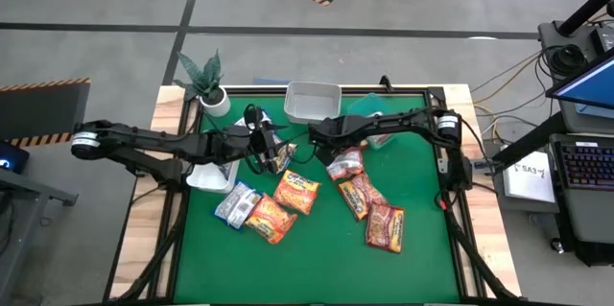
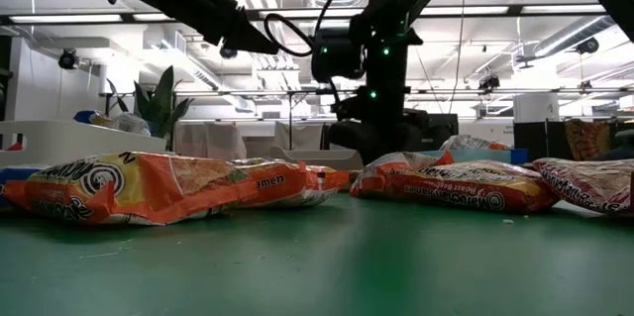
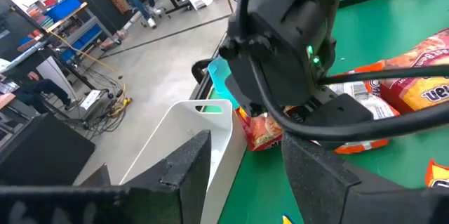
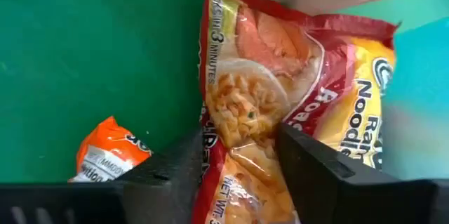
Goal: Sort Maruchan noodles
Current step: Put the red noodle pack into the gray bin
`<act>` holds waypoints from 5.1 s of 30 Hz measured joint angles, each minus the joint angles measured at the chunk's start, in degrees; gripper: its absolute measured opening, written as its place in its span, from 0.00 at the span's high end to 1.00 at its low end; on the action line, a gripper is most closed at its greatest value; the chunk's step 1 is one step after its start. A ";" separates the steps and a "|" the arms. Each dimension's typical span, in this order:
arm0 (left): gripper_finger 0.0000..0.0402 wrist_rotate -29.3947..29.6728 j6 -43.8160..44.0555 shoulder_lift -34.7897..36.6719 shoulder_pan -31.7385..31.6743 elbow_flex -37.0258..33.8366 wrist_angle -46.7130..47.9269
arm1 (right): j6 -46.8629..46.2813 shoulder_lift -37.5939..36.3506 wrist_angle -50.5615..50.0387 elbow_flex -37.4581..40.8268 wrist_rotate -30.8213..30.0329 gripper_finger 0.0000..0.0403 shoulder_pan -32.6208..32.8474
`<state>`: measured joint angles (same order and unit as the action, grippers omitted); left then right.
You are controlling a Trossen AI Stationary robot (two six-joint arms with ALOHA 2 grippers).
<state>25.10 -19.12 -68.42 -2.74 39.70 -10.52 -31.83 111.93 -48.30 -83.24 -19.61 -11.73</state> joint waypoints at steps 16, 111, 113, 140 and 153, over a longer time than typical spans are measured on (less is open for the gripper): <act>0.60 -1.33 7.53 0.02 0.07 0.00 -0.39 | 0.94 -1.24 4.82 0.09 8.18 0.98 2.44; 1.00 -16.65 16.69 -32.04 -0.92 -8.41 -21.97 | -21.64 -18.10 39.47 27.71 10.65 0.16 4.65; 1.00 -16.61 16.71 -32.64 -0.92 -8.39 -22.43 | -21.62 -16.98 40.73 27.71 10.81 0.15 4.38; 1.00 -16.59 17.58 -33.94 -1.03 -8.44 -24.48 | -19.70 -8.60 63.98 27.76 15.60 0.41 2.32; 1.00 -16.64 18.19 -32.38 -1.01 -8.48 -25.38 | -17.45 -8.92 63.72 27.76 15.58 0.81 2.32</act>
<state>8.47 -0.93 -100.80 -3.75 31.22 -35.90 -49.29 103.01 15.42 -55.48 -4.03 -9.41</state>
